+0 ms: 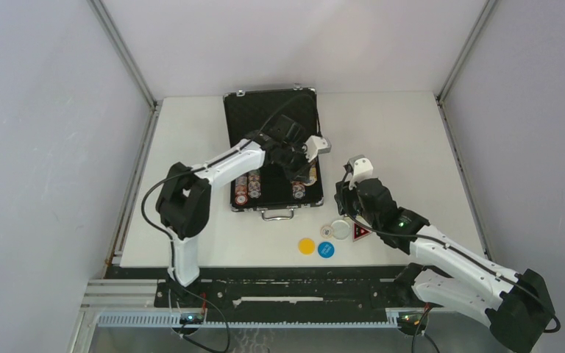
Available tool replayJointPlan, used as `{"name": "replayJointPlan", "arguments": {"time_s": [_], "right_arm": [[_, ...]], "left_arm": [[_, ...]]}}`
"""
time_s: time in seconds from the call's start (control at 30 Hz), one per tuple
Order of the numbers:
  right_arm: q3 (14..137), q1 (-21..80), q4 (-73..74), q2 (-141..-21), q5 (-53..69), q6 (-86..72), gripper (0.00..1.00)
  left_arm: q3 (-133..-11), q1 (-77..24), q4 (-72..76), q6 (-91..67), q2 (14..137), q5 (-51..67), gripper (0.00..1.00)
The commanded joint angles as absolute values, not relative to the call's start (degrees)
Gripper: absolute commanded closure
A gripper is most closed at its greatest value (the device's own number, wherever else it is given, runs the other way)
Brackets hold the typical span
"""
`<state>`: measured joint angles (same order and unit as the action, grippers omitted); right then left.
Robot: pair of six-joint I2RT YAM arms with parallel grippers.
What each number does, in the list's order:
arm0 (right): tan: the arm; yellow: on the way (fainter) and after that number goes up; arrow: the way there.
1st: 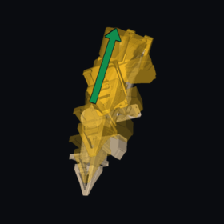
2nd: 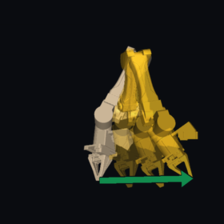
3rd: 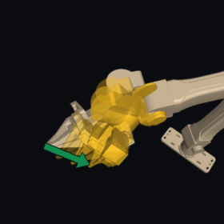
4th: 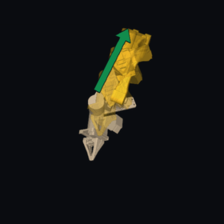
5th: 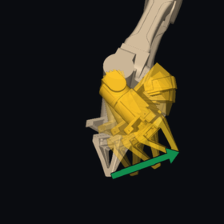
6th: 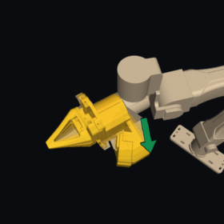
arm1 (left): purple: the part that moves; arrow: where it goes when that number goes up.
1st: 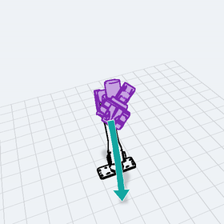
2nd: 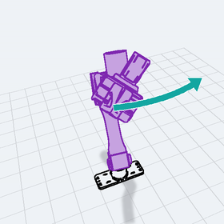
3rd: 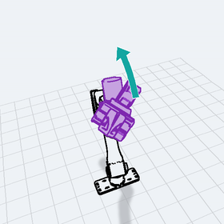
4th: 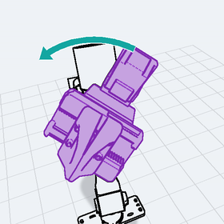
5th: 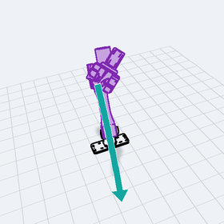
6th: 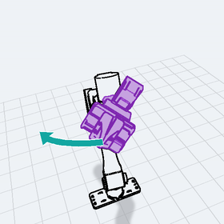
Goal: Pack up texas hold em set
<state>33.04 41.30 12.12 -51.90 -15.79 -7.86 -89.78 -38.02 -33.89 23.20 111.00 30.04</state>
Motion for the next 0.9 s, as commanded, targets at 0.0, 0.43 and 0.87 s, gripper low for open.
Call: {"name": "replayJointPlan", "arguments": {"time_s": [0.0,0.43,0.87], "right_arm": [[33.15,40.83,9.99,-51.43,-18.03,-8.70,0.42],[32.07,40.10,10.25,-50.49,-18.12,-9.14,0.43],[31.64,39.64,9.39,-51.25,-17.08,-9.24,0.43]], "left_arm": [[-94.85,-39.86,-35.26,27.80,112.93,27.68,1.00],[-105.24,-40.08,-42.53,28.58,123.29,23.99,1.00],[-103.58,-40.08,-42.17,28.32,125.14,22.62,1.00]]}}
